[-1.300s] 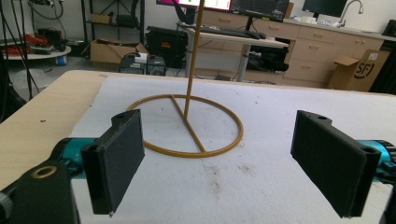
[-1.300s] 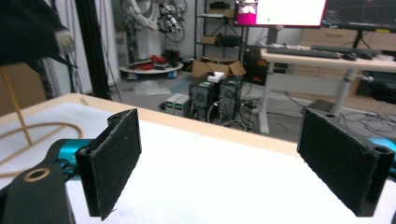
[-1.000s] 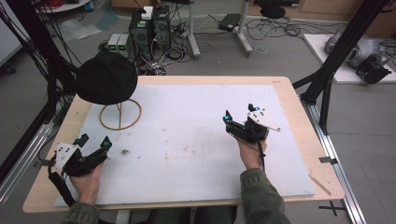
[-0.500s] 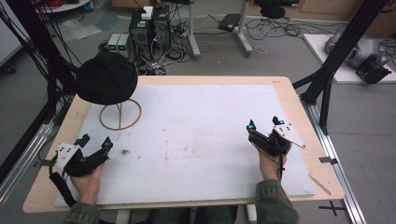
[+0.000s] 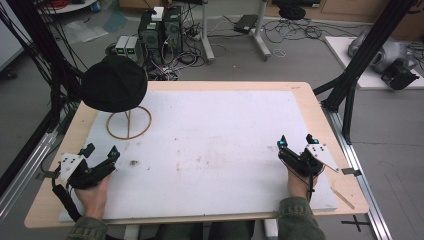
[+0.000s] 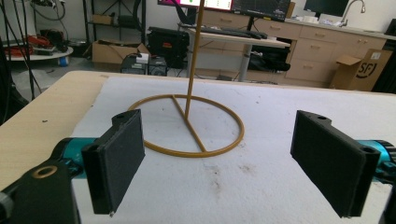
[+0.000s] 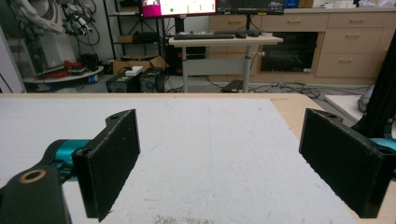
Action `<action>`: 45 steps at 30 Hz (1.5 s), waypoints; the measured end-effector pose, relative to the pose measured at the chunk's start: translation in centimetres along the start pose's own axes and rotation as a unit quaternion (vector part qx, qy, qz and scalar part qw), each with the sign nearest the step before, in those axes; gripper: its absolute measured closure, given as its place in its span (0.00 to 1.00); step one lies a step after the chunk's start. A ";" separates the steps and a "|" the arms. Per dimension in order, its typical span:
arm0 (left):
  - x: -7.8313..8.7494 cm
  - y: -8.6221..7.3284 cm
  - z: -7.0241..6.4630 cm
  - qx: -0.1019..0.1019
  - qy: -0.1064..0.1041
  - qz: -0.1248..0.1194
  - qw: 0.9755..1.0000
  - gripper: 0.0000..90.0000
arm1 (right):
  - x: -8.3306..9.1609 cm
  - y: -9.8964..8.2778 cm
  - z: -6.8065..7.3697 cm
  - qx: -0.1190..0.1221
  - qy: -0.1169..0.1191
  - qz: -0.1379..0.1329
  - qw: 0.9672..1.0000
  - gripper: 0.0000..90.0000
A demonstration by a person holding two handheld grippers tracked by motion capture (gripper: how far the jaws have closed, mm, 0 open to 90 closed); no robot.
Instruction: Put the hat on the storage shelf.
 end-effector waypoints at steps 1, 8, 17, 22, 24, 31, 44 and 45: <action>0.0 0.0 0.0 -0.001 0.001 0.000 1.000 0.20 | 0.0 0.0 -0.1 0.003 -0.001 -0.003 1.000 0.13; 0.1 0.1 0.0 -0.006 0.003 -0.003 1.000 0.20 | 0.3 -0.1 -0.6 -0.025 -0.012 -0.011 1.000 0.13; 0.1 0.2 -0.1 -0.009 0.002 -0.005 1.000 0.20 | 0.6 -0.4 -0.9 -0.025 -0.023 -0.007 0.999 0.13; 0.1 0.2 -0.2 -0.013 0.001 -0.003 1.000 0.20 | 0.5 -0.6 -0.8 -0.017 -0.021 -0.001 1.000 0.13; 0.1 0.2 -0.1 -0.011 0.002 -0.002 1.000 0.20 | 0.3 -0.7 -0.6 -0.003 -0.015 0.003 1.000 0.13; 0.1 0.3 -0.1 -0.008 0.002 -0.003 1.000 0.20 | 0.4 -0.7 0.1 0.032 -0.008 0.002 0.999 0.13; -0.1 0.4 -0.4 -0.008 -0.002 -0.002 1.000 0.20 | 0.9 -0.5 -0.7 0.013 -0.019 -0.003 1.000 0.14; -0.1 0.4 -0.4 -0.008 -0.001 -0.002 1.000 0.20 | 0.9 -0.5 -0.7 0.011 -0.019 -0.004 1.000 0.14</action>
Point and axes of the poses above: each handheld gripper's, and its own axes: x roughly backward along the jaws, y roughly out of its top, z roughly to its left, the point moved 1 cm from there along -x, roughly forward along the jaws, and after that the axes turned 6 degrees about -x, right-handed, at the moved point
